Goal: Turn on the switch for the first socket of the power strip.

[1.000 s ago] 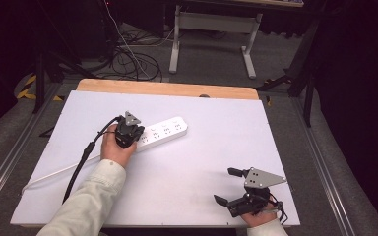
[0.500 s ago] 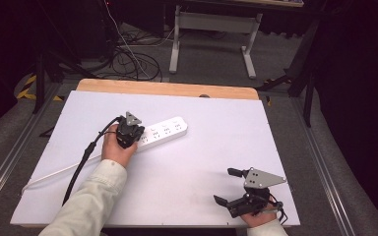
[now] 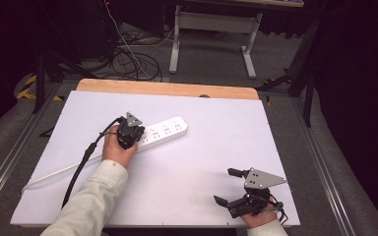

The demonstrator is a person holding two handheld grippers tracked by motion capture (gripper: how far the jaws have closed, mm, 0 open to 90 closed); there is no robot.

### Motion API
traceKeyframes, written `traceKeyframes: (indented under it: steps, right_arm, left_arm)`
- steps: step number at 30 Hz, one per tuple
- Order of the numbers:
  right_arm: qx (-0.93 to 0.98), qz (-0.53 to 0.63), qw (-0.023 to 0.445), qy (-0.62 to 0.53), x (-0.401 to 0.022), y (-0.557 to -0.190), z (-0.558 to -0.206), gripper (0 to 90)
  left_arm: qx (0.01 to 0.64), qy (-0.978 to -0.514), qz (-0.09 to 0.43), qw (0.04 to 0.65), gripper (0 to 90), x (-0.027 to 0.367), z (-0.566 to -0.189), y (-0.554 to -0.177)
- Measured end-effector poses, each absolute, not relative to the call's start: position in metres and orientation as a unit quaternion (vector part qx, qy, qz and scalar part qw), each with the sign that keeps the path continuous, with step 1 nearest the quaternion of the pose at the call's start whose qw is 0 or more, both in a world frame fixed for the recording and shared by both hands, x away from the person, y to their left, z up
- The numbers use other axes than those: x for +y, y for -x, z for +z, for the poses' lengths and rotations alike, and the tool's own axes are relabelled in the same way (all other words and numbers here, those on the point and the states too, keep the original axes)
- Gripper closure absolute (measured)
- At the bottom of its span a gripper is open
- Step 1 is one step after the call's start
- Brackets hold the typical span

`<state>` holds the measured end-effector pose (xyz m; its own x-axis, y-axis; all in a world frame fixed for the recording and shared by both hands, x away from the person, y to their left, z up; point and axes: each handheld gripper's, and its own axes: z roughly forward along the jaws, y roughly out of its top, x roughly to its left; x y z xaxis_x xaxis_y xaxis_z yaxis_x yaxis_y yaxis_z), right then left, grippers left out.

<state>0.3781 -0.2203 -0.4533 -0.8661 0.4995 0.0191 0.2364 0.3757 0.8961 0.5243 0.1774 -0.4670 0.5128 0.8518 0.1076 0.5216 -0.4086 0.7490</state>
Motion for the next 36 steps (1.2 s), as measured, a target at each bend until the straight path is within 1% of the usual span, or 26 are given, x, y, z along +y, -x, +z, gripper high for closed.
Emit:
traceKeyframes:
  steps: [4,8,11,15,20,23,25,27,32,36]
  right_arm:
    - [0.819,0.512,0.128,-0.225,-0.221,-0.378,-0.453,2.7]
    - [0.82,0.511,0.128,-0.224,-0.22,-0.378,-0.454,2.7]
    - [0.82,0.511,0.129,-0.224,-0.22,-0.377,-0.454,2.7]
    - [0.82,0.511,0.128,-0.225,-0.22,-0.377,-0.454,2.7]
    - [0.822,0.509,0.126,-0.224,-0.22,-0.378,-0.454,2.7]
    - [0.822,0.509,0.127,-0.223,-0.22,-0.378,-0.454,2.7]
    - [0.821,0.51,0.128,-0.224,-0.22,-0.378,-0.454,2.7]
    - [0.82,0.511,0.127,-0.226,-0.22,-0.379,-0.454,2.7]
    - [0.819,0.511,0.128,-0.228,-0.22,-0.379,-0.454,2.7]
    - [0.819,0.51,0.128,-0.228,-0.22,-0.378,-0.454,2.7]
  left_arm:
    - [0.434,-0.796,0.242,0.346,90.0,0.179,-0.469,-0.523]
    - [0.429,-0.799,0.252,0.339,90.0,0.177,-0.469,-0.523]
    - [0.433,-0.798,0.246,0.339,90.0,0.178,-0.468,-0.523]
    - [0.428,-0.8,0.252,0.336,90.0,0.177,-0.469,-0.523]
    - [0.437,-0.797,0.235,0.346,90.0,0.18,-0.469,-0.524]
    - [0.435,-0.8,0.24,0.337,90.0,0.177,-0.467,-0.524]
    - [0.431,-0.807,0.24,0.324,90.0,0.176,-0.463,-0.524]
    - [0.438,-0.811,0.216,0.321,90.0,0.18,-0.457,-0.525]
    - [0.434,-0.803,0.218,0.346,90.0,0.19,-0.444,-0.52]
    - [0.426,-0.802,0.218,0.358,90.0,0.189,-0.435,-0.514]
